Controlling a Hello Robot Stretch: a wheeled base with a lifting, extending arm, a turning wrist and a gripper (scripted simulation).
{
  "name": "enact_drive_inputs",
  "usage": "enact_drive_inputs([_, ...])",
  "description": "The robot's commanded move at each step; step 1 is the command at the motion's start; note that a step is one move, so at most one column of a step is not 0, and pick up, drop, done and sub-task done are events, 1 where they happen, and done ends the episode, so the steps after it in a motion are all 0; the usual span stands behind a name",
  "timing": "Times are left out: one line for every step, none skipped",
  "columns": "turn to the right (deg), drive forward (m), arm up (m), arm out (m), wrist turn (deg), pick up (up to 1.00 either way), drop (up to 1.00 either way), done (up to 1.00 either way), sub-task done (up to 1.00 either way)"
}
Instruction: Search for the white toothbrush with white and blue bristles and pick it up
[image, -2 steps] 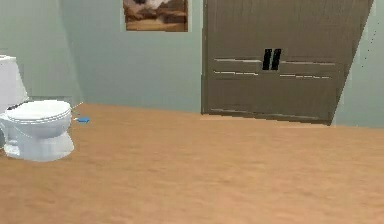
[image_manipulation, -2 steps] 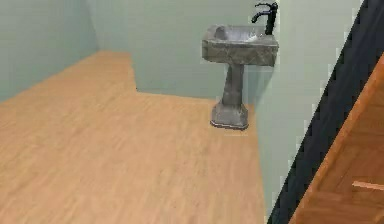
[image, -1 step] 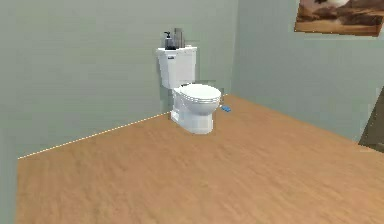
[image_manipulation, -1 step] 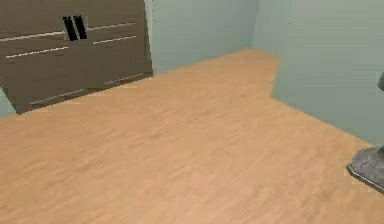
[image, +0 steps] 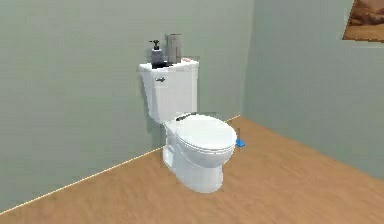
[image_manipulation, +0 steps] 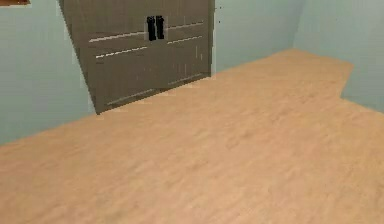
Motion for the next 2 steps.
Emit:
enact_drive_inputs([-3.0,0.0,0.0,0.0,0.0,0.0,0.0,0.0,0.0])
enact_drive_inputs([0.0,0.85,0.0,0.0,0.0,0.0,0.0,0.0,0.0])
